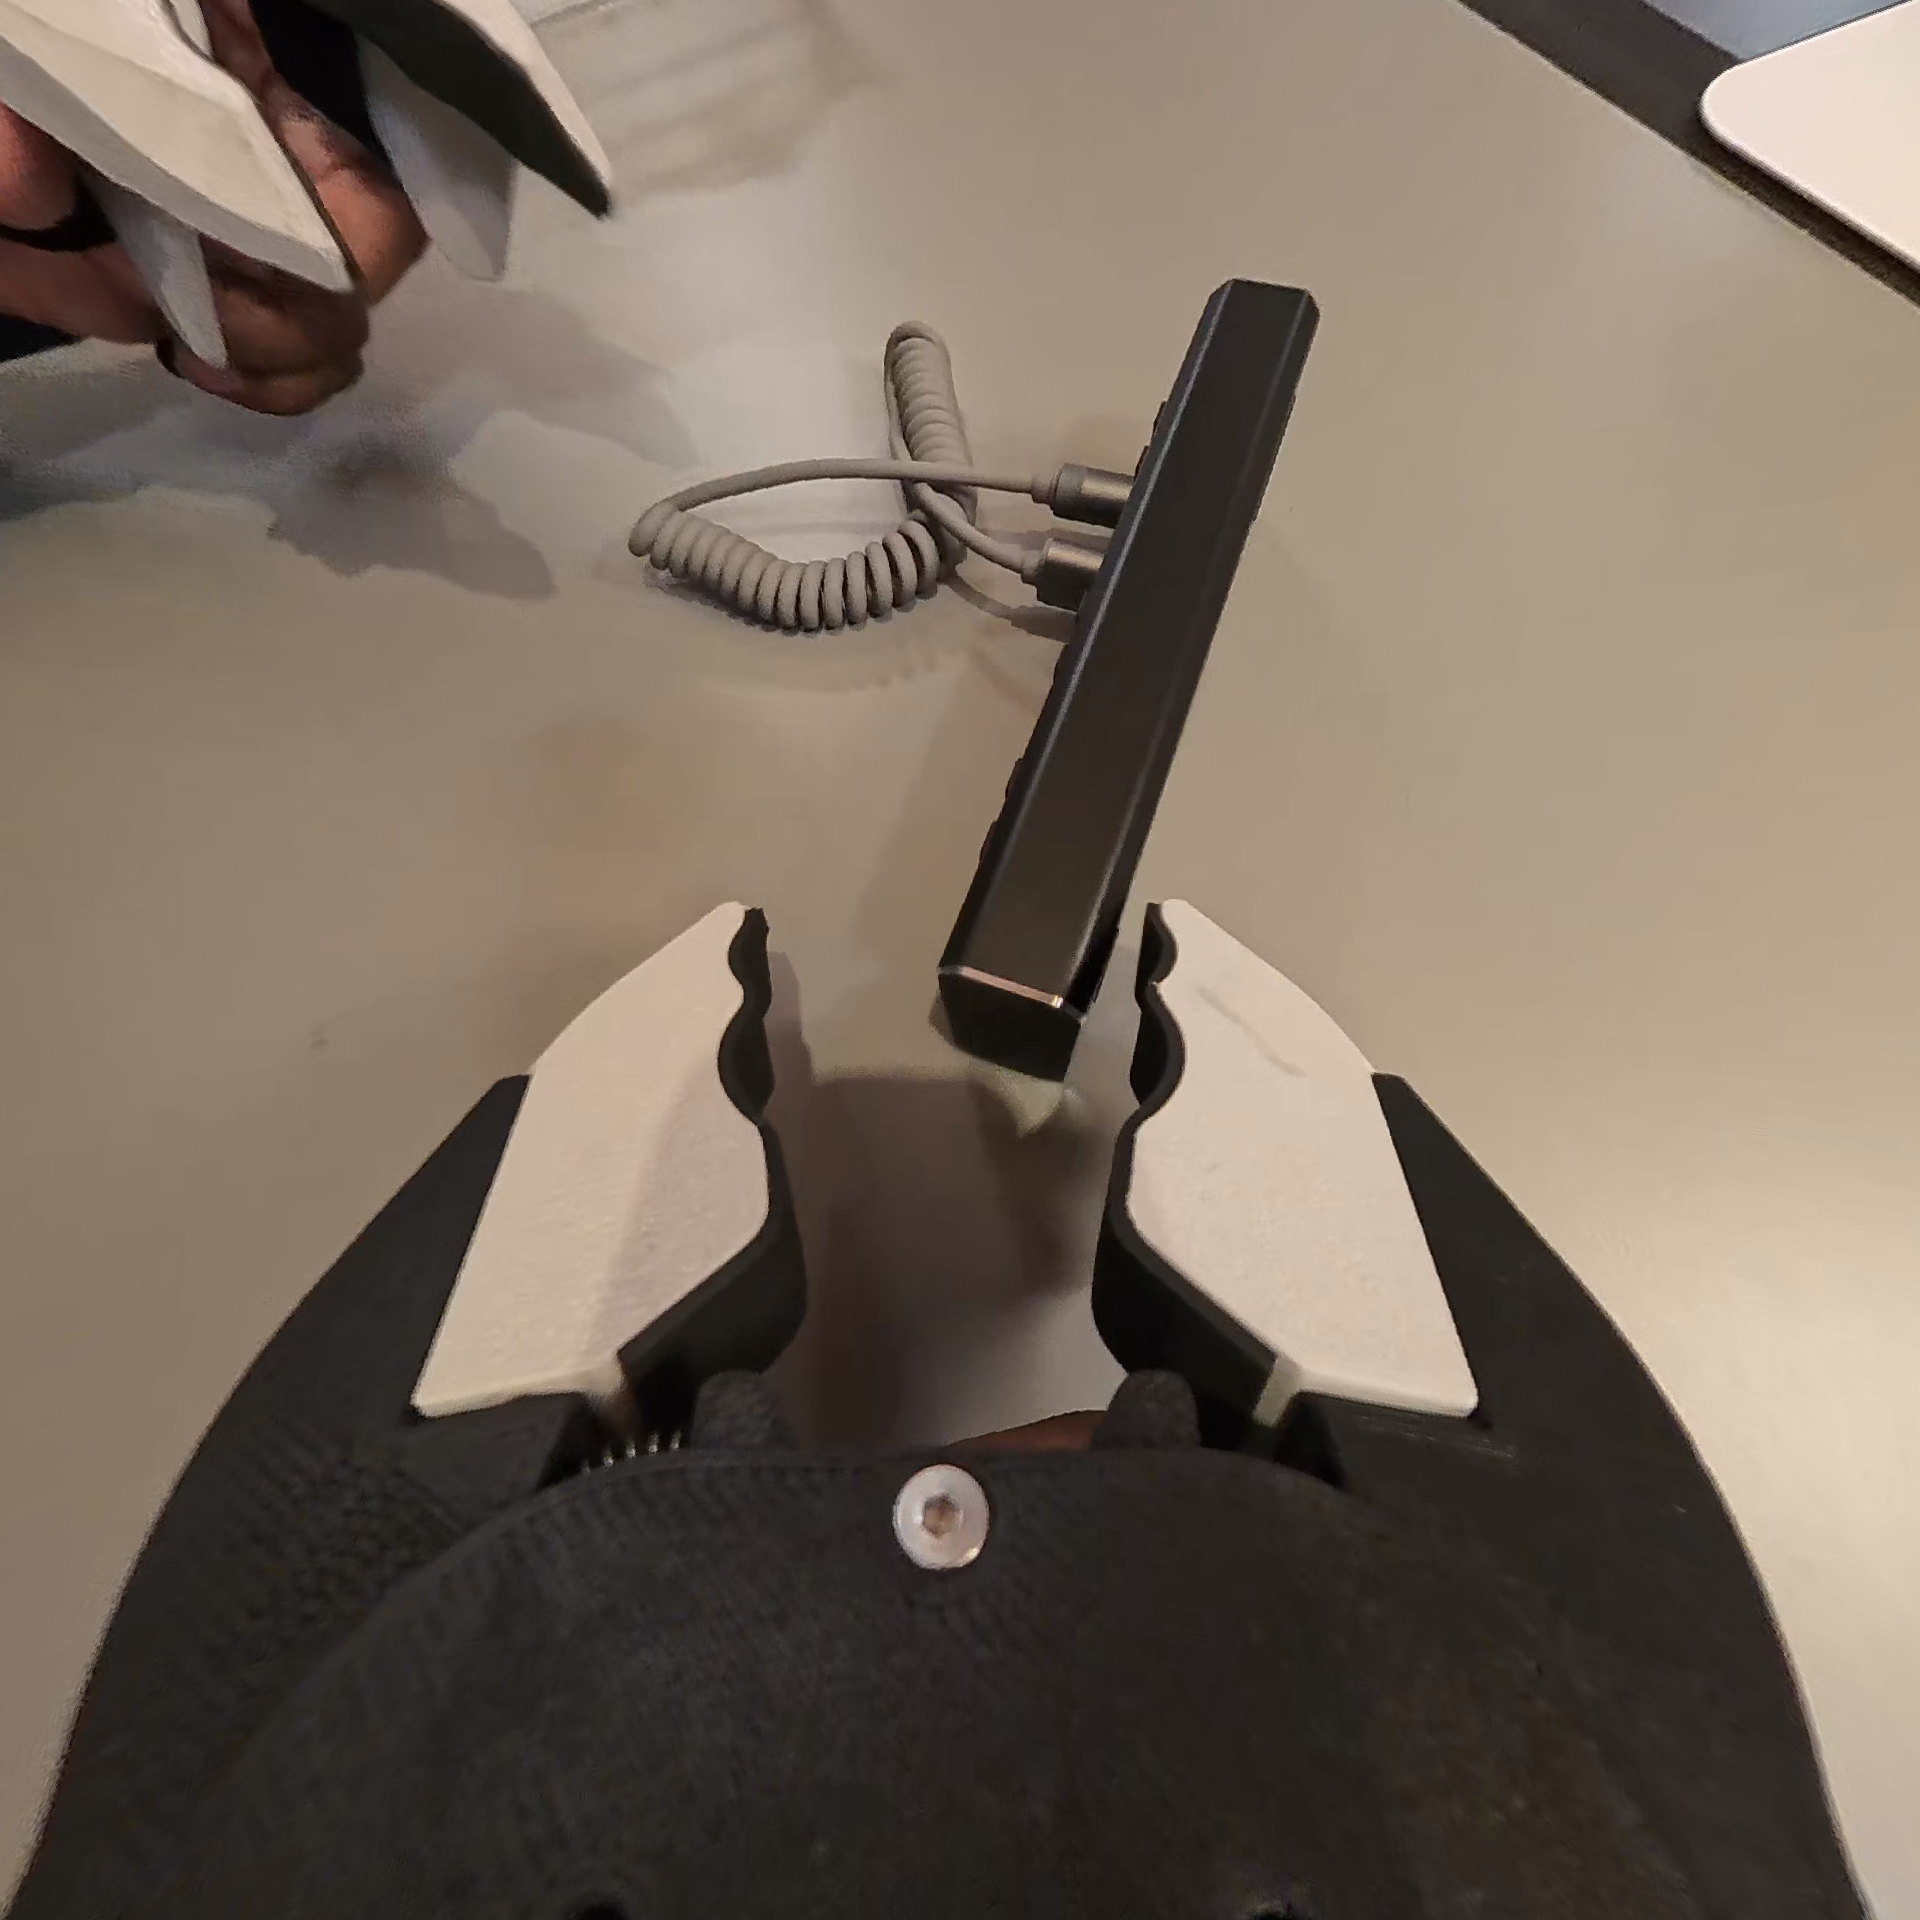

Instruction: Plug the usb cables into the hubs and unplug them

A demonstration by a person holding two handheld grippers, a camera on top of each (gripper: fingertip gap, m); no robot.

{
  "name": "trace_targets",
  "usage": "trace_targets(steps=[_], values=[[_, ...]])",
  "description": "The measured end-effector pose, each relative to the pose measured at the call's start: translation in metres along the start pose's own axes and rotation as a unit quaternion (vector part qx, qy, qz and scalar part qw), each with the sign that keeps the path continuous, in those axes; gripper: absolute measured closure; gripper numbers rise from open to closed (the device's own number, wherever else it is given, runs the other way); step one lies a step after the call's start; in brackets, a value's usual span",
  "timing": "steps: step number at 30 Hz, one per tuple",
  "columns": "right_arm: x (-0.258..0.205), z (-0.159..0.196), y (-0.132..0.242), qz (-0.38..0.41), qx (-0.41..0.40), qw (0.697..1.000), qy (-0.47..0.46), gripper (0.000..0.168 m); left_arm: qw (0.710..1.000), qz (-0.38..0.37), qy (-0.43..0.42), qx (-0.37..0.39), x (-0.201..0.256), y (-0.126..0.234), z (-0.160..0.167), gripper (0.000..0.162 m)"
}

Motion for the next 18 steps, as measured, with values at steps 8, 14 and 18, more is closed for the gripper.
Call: trace_targets(steps=[8, 14, 18], values=[[0.011, 0.009, 0.015, -0.013, 0.013, 0.999, -0.039, 0.102, 0.980, -0.200, 0.004, 0.001, 0.033, 0.144, -0.035, 0.107], [0.013, 0.012, 0.018, -0.023, 0.016, 0.998, -0.050, 0.103, 0.900, -0.417, 0.105, -0.077, 0.030, 0.292, -0.032, 0.109], [0.008, 0.012, 0.017, -0.020, 0.007, 0.999, -0.028, 0.103, 0.870, -0.439, 0.210, -0.077, 0.004, 0.342, 0.004, 0.112]])
Point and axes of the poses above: each gripper's, where its closed fingertips meet, y back along the fingers, z out of its underside, x = y × z across the jaws, the point moved 10 cm from there along y, back along the fingers, and after that the axes turned 15 degrees about z, right-handed, at the moved point
